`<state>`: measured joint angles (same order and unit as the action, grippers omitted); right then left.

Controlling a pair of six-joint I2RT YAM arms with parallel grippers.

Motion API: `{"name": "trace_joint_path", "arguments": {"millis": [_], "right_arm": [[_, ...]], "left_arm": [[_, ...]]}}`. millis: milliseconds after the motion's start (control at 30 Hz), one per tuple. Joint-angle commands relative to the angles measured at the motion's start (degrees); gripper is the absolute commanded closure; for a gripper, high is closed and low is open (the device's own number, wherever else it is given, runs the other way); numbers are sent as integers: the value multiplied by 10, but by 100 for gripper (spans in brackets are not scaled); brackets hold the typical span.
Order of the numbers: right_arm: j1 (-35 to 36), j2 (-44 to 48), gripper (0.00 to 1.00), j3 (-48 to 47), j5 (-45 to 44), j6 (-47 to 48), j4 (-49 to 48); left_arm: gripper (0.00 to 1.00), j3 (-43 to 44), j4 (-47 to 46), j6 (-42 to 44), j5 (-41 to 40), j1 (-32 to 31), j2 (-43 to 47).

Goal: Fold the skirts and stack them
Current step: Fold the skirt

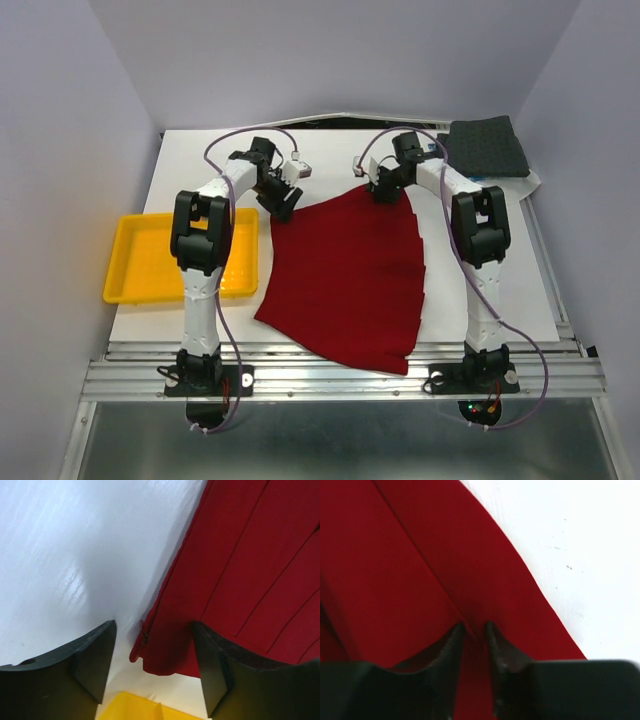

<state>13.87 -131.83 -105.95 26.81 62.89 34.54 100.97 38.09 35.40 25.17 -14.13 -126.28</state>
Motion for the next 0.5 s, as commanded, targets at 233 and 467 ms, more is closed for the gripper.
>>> {"name": "trace_joint_path", "arguments": {"millis": [233, 467], "right_arm": [[-14, -87, 89, -77, -72, -1, -22], [-19, -103, 92, -109, -76, 15, -49]], "left_arm": [[41, 48, -6, -14, 13, 5, -26], [34, 147, 54, -17, 72, 11, -82]]}}
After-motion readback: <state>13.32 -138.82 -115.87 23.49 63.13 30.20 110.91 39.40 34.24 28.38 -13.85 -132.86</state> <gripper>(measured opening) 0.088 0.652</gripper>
